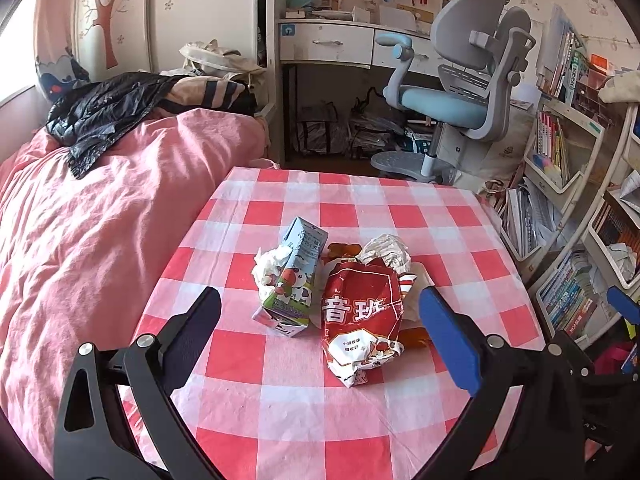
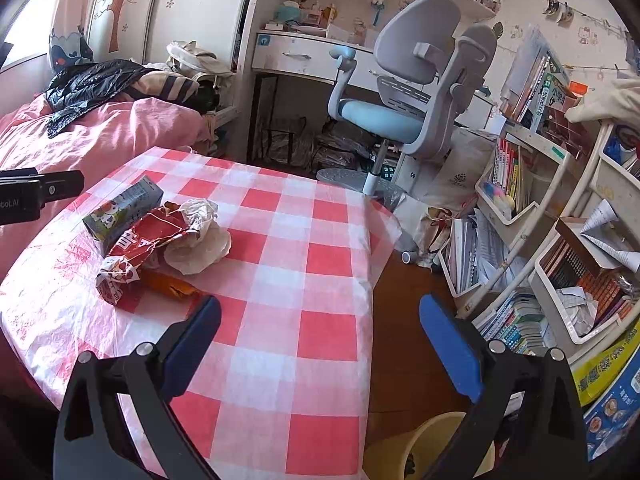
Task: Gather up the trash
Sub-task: 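Bring both open tools back over the trash on the table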
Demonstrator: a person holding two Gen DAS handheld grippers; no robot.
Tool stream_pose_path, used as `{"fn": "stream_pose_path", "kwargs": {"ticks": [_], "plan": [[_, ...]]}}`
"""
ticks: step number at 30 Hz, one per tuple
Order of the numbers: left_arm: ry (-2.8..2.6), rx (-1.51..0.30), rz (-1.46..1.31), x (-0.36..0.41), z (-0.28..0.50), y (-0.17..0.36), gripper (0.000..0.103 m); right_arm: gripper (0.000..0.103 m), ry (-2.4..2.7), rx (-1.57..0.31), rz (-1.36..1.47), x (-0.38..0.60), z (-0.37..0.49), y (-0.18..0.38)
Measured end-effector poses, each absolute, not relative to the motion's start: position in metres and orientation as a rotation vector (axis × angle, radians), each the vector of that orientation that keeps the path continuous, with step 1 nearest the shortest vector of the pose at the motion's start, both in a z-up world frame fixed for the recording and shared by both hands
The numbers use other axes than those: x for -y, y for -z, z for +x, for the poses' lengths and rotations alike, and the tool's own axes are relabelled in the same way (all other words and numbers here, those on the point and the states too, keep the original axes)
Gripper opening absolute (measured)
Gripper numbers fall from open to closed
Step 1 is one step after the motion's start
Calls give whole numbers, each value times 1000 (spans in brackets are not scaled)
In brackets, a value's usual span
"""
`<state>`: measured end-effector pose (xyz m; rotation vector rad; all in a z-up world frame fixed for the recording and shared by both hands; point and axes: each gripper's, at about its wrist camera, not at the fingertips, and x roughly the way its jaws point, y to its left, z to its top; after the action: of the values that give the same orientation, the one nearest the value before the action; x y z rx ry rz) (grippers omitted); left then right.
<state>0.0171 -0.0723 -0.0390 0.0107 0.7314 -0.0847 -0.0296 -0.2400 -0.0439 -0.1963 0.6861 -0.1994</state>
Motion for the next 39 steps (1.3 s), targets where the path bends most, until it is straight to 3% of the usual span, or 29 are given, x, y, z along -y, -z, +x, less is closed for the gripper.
{"fn": "stream_pose_path", "kwargs": {"ticks": [39], "plan": [[-50, -778, -73, 18, 34, 37, 96, 95, 140, -695, -208, 234, -28, 47]]}}
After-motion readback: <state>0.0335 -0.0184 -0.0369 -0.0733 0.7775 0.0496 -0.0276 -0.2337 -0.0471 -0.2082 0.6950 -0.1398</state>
